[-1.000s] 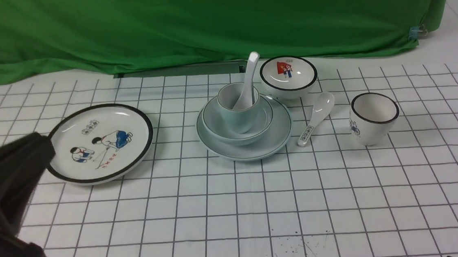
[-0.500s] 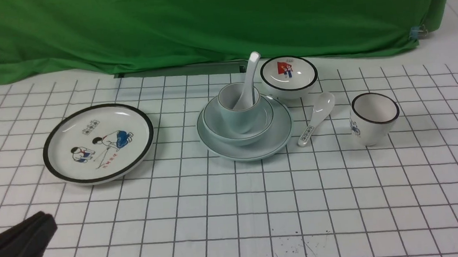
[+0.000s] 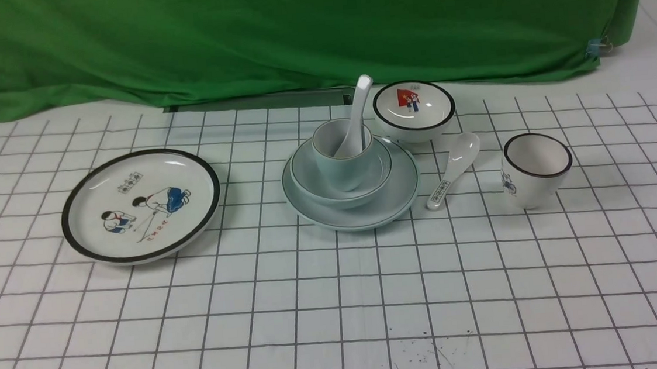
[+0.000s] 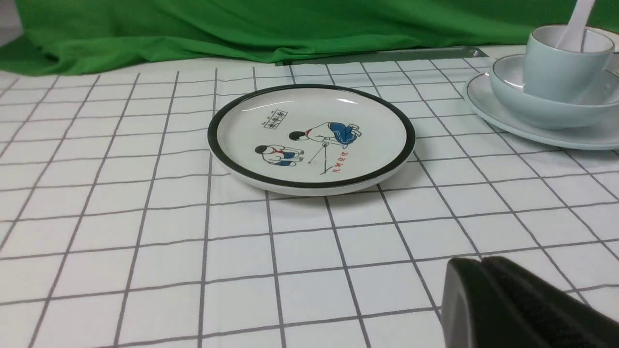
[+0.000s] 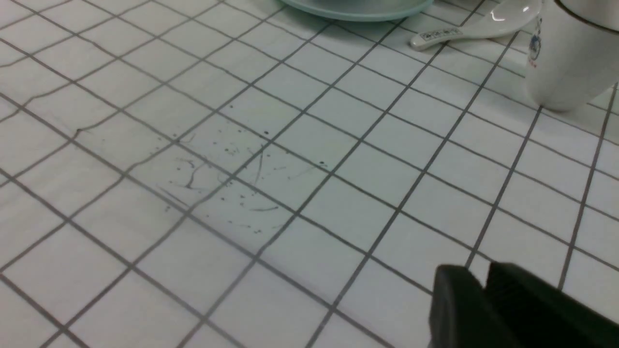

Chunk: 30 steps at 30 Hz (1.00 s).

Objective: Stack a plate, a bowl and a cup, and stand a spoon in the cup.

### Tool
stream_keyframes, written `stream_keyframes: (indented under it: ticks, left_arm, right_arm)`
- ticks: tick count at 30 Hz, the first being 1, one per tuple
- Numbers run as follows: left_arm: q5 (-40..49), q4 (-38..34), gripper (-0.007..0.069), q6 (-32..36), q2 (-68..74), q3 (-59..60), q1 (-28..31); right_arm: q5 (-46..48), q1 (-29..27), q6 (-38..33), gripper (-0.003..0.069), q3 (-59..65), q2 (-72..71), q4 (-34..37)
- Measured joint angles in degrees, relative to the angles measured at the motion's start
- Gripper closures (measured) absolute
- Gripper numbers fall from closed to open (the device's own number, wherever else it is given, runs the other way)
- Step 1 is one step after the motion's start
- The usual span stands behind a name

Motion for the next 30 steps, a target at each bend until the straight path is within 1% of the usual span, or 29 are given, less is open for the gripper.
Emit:
stream_keyframes:
  ticks: [4,11,16,24,28,30]
  left_arm:
    - [0.07,0.0,0.0659,1.54,0.0,0.0,0.0]
    - [0.01,-0.53,0.0657,1.78,0.0,0.0,0.0]
    - [0.01,-0.53,0.0656,1.78,0.0,0.0,0.0]
    - [0.01,-0.53,0.0656,1.91,0.0,0.0,0.0]
    - [0.01,-0.48,0.0656,1.95,0.0,0.0,0.0]
    - [0.01,0.0,0.0655,1.95,0.0,0.0,0.07]
  right_arm:
    - [0.05,0.0,0.0,0.0524,0.0,0.0,0.0]
    - [0.05,0.0,0.0,0.0503,0.0,0.0,0.0]
    - [0.05,0.0,0.0,0.0502,0.0,0.0,0.0]
    - [0.13,-0.11,0.0,0.0475,0.0,-1.46,0.0]
    - [0.36,-2.9,0.0,0.0466,0.0,-5.58,0.0]
    - [0.67,-8.14,-0.07,0.0463,0.0,-9.19,0.0]
